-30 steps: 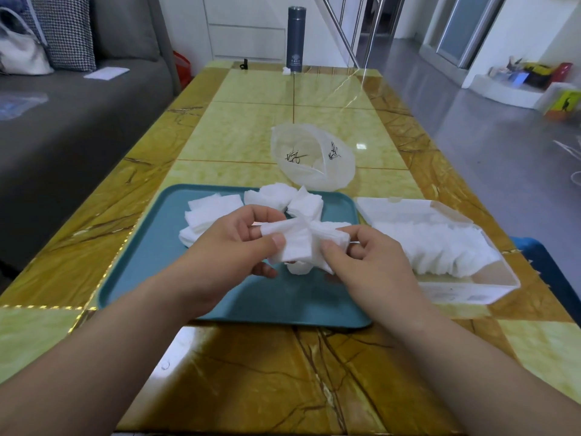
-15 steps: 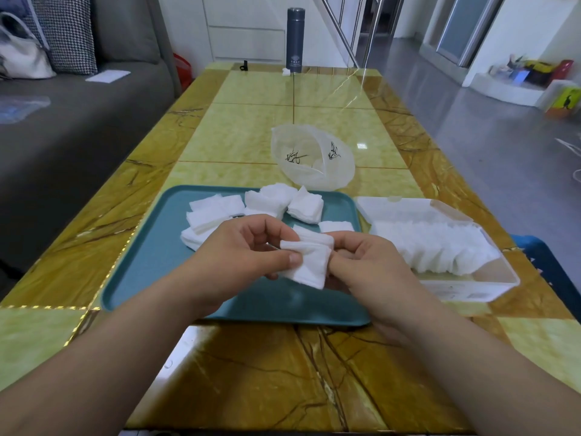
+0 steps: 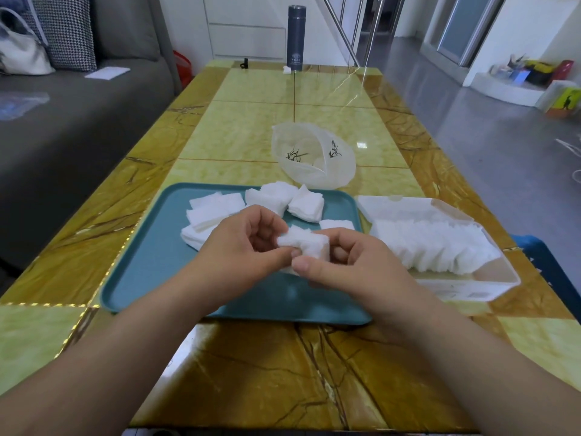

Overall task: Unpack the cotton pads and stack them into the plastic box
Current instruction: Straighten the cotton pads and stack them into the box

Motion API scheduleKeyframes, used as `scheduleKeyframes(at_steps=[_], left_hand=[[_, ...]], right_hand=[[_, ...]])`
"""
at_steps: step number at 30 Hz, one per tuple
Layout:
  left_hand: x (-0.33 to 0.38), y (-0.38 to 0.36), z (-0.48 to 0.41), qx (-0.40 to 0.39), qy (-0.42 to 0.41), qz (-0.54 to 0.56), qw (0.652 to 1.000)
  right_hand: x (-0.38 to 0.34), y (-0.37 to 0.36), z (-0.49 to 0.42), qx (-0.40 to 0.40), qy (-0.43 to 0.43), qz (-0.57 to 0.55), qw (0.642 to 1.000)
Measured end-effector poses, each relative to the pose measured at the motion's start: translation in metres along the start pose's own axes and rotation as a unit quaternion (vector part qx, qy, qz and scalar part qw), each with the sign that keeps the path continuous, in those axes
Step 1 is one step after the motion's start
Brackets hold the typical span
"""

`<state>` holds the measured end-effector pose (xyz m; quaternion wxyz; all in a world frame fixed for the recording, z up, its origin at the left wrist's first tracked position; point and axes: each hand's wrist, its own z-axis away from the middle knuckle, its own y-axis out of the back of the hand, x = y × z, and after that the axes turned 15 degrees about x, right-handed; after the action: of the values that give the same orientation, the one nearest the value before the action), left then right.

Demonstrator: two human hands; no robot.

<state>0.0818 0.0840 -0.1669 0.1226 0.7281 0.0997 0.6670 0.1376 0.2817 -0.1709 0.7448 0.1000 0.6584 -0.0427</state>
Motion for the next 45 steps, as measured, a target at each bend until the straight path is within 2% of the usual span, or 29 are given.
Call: scheduleKeyframes(at_steps=[5, 9, 13, 23, 30, 33, 36, 39, 43, 45], left_hand=[[-0.002, 0.004, 0.002, -0.087, -0.031, -0.089, 0.992], [-0.005, 0.001, 0.005, -0.087, -0.056, -0.163, 0.981], [-0.008, -0.006, 0.006, -0.086, -0.045, -0.19, 0.977], [-0.011, -0.01, 0.006, -0.075, -0.08, -0.208, 0.972], [-0.01, -0.014, 0.006, -0.091, -0.096, -0.185, 0.974], [-0.008, -0.015, 0.005, -0.113, -0.101, -0.166, 0.974], [-0.01, -0.02, 0.002, -0.075, -0.126, -0.169, 0.975], [-0.018, -0.027, -0.006, -0.004, -0.173, -0.259, 0.95], [-0.022, -0.03, -0.005, -0.076, -0.186, -0.39, 0.899], [-0.022, -0.031, -0.004, -0.09, -0.177, -0.397, 0.896]], right_hand=[[0.004, 0.003, -0.001, 0.03, 0.036, 0.106, 0.993], [0.009, 0.004, 0.001, 0.083, 0.096, 0.236, 0.963], [0.008, 0.003, 0.002, 0.142, 0.089, 0.24, 0.956], [0.003, 0.001, 0.005, 0.125, 0.062, 0.204, 0.969], [0.001, 0.002, 0.005, 0.124, 0.065, 0.23, 0.963], [0.0, 0.004, 0.007, 0.095, 0.087, 0.282, 0.951], [0.0, 0.005, 0.01, 0.09, 0.103, 0.306, 0.942], [0.003, 0.007, 0.008, 0.111, 0.107, 0.294, 0.943], [0.003, 0.007, 0.007, 0.138, 0.111, 0.294, 0.939], [0.004, 0.006, 0.006, 0.145, 0.103, 0.287, 0.941]])
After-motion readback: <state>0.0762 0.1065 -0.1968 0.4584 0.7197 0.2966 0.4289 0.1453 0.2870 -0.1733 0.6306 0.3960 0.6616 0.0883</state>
